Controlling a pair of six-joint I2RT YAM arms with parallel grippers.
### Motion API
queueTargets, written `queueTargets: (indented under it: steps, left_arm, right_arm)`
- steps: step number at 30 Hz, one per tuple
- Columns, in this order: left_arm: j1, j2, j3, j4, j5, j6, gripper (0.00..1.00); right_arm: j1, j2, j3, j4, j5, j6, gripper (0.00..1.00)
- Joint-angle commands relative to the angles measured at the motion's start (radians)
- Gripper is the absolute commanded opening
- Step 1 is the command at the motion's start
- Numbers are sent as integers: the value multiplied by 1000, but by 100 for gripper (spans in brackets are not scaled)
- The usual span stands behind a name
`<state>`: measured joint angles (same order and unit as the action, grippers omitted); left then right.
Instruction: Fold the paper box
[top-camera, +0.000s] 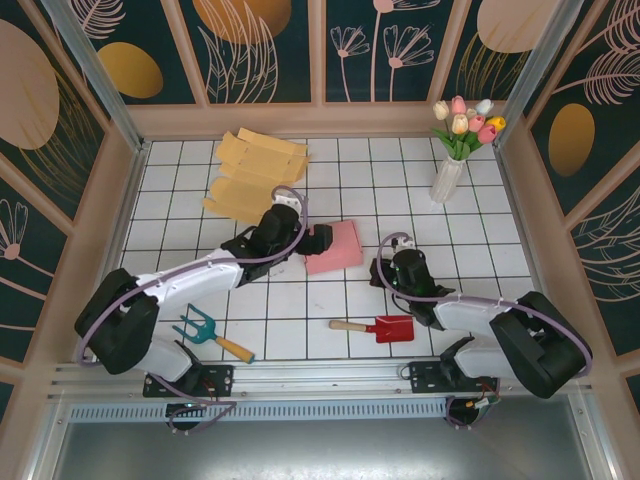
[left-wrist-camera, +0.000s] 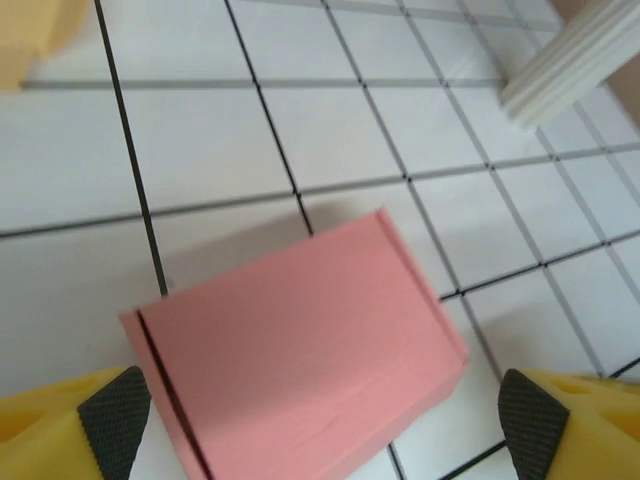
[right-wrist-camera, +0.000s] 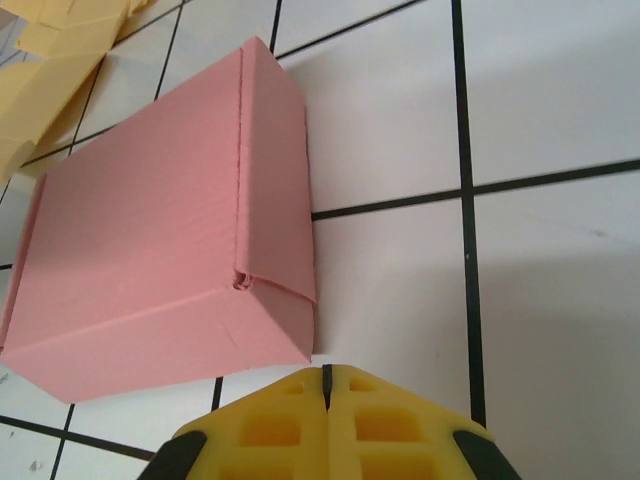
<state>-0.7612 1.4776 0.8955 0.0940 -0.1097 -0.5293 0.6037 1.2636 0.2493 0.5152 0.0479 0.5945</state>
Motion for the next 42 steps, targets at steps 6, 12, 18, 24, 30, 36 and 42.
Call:
queueTargets:
  steps: [6, 12, 18, 24, 30, 36, 42]
  left_arm:
    - [125, 358, 335, -82, 128, 154, 90]
    - [132, 566, 470, -29, 271, 117, 86]
    - [132, 617, 448, 52, 385, 49, 83]
    - [132, 612, 356, 148, 466, -7, 81]
    - [130, 610, 270, 248, 537, -58, 78]
    - [104, 617, 198, 371, 600, -138, 76]
    - [40, 622, 183, 453, 623, -201, 76]
  right_arm:
    - [1, 0, -29, 79, -104, 200, 0]
    - [1, 62, -7, 113, -113, 221, 0]
    - [-3, 133, 54, 89, -97, 182, 0]
    - [-8, 210, 104, 103, -66, 150, 0]
    - [-10, 274, 137, 126, -66, 135, 0]
    - [-9, 349, 170, 243, -200, 33, 0]
    - [-14, 395, 221, 309, -323, -34, 0]
